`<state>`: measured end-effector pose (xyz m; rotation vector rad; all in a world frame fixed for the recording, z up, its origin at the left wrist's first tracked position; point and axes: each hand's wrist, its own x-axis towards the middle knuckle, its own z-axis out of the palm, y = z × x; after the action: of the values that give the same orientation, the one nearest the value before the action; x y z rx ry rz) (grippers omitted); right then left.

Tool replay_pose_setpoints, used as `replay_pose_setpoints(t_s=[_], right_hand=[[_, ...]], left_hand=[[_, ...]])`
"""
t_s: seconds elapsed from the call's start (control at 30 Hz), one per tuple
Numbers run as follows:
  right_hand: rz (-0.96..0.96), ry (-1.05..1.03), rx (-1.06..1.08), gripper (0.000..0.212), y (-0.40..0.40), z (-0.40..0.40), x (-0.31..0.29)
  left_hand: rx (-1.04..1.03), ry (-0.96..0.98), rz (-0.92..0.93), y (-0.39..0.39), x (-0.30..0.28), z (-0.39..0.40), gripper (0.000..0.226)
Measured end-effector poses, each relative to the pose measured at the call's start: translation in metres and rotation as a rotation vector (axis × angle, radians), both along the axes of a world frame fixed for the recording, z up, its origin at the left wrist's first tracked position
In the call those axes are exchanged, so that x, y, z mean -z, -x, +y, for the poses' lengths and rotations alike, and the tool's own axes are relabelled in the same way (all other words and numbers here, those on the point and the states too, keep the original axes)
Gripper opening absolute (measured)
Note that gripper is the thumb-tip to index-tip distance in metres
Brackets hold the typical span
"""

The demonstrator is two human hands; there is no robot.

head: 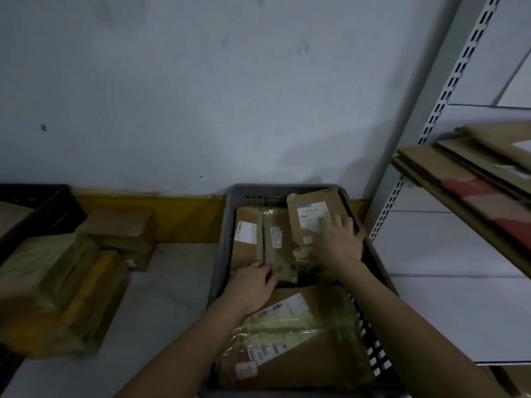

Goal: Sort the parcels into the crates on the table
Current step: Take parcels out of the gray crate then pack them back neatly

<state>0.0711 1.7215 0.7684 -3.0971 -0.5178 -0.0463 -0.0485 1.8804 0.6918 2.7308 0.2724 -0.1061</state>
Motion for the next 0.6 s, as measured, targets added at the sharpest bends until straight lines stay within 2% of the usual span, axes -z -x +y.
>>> replay_pose_setpoints(t_s=[0.1, 0.2, 0.37, 0.6], right_hand=[[0.155, -0.126, -0.057, 0.067, -0.01, 0.0, 0.023], [0.202, -0.198, -0.03, 0.077, -0.012, -0.008, 0.054], [0.102, -0.231, -0.029, 0.075, -0.019, -0.003, 0.078], [0.068, -0.203, -0.033, 0.076, -0.033, -0.001, 0.084]], left_hand=[[-0.003, 0.014, -0.008, -0.001, -0.001, -0.001, 0.051], [-0.014, 0.021, -0.021, -0.001, -0.002, -0.001, 0.052], [-0.035, -0.034, -0.08, -0.005, -0.006, 0.003, 0.049], [-0.02, -0.058, -0.123, -0.006, -0.006, 0.003, 0.046]])
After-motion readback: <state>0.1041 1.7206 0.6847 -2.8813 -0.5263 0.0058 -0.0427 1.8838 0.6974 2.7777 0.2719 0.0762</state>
